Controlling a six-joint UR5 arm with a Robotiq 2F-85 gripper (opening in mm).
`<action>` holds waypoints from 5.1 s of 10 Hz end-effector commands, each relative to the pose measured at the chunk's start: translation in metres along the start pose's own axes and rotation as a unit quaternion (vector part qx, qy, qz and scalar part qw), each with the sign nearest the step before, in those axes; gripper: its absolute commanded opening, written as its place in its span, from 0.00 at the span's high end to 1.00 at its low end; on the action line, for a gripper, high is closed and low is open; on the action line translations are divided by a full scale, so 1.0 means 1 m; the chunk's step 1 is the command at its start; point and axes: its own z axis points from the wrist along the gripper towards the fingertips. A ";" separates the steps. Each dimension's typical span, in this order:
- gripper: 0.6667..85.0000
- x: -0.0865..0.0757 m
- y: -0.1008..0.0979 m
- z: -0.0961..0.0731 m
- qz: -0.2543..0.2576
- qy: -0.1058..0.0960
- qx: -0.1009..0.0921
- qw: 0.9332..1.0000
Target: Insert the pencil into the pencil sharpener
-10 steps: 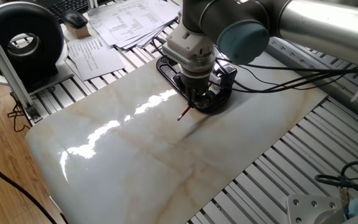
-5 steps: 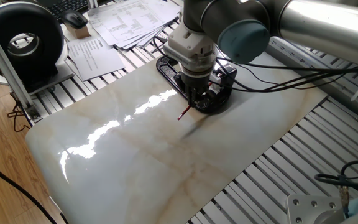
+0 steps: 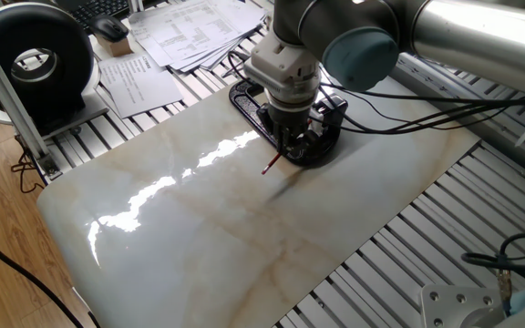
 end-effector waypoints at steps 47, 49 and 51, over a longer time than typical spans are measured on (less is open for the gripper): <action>1.00 0.024 -0.002 -0.004 0.040 -0.036 0.023 0.998; 1.00 0.026 -0.001 -0.004 0.041 -0.037 0.023 0.998; 1.00 0.027 -0.002 -0.003 0.043 -0.037 0.024 0.998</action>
